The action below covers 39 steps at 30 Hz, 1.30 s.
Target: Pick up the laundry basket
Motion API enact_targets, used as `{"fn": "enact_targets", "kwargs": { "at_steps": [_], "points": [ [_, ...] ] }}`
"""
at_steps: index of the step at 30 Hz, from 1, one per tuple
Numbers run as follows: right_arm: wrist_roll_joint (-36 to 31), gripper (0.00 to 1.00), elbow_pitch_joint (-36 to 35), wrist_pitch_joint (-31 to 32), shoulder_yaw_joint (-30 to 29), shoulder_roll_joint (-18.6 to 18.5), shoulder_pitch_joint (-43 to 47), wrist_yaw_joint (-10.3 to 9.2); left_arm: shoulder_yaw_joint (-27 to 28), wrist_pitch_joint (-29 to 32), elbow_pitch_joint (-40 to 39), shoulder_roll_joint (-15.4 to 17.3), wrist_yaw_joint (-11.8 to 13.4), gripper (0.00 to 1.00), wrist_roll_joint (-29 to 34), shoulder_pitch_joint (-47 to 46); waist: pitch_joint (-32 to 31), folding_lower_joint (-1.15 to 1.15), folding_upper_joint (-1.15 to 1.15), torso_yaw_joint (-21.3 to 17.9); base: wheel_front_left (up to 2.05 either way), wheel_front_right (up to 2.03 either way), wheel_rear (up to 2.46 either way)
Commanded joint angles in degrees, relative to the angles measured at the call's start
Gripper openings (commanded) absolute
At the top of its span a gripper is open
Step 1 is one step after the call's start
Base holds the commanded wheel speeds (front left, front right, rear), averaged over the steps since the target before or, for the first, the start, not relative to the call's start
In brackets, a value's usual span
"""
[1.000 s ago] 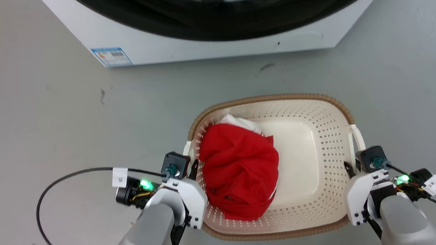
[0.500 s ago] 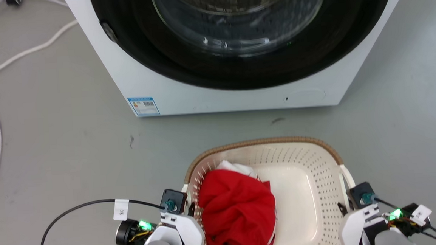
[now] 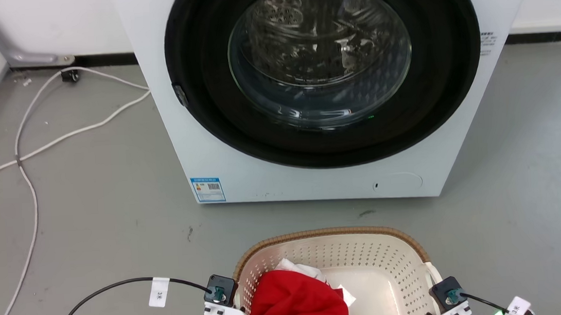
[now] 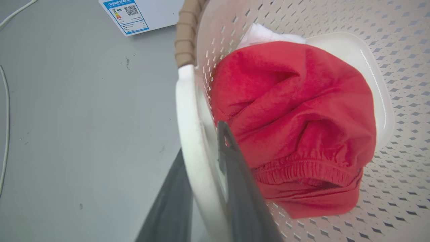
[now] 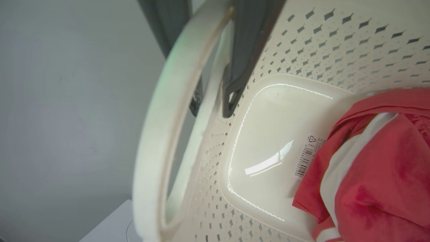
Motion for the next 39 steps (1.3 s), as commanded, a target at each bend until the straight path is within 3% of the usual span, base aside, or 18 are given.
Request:
{"fn": "enact_targets", "kwargs": {
  "at_steps": [1,15,29,39],
  "points": [
    [0.92,0.0,0.02,0.7,1.99,-0.58,0.22,-0.05,-0.24,0.18,-0.11,0.07,-0.72,0.0,-0.06,-1.1,-0.92,0.02,-0.01,0.22,0.0,0.0,0.0],
    [20.05,0.0,-0.74,11.11,21.88,-0.31,-3.34,0.04,-1.59,5.52,0.56,0.97,-1.69,0.0,-0.77,-4.15,-3.39,0.02,-0.01,-0.23,0.0,0.0,0.0],
    [32.87,0.0,-2.34,20.88,32.16,-0.21,-6.81,0.05,-2.62,12.47,0.71,1.31,-2.35,0.0,-2.72,-6.16,-4.25,0.02,-0.01,-1.08,0.0,0.0,0.0],
    [36.83,0.0,-1.4,21.07,35.64,-0.44,-8.49,0.06,-3.39,12.66,0.77,1.54,-2.48,0.0,-3.41,-6.23,-4.14,0.02,-0.01,-1.13,0.0,0.0,0.0]
  ]
}}
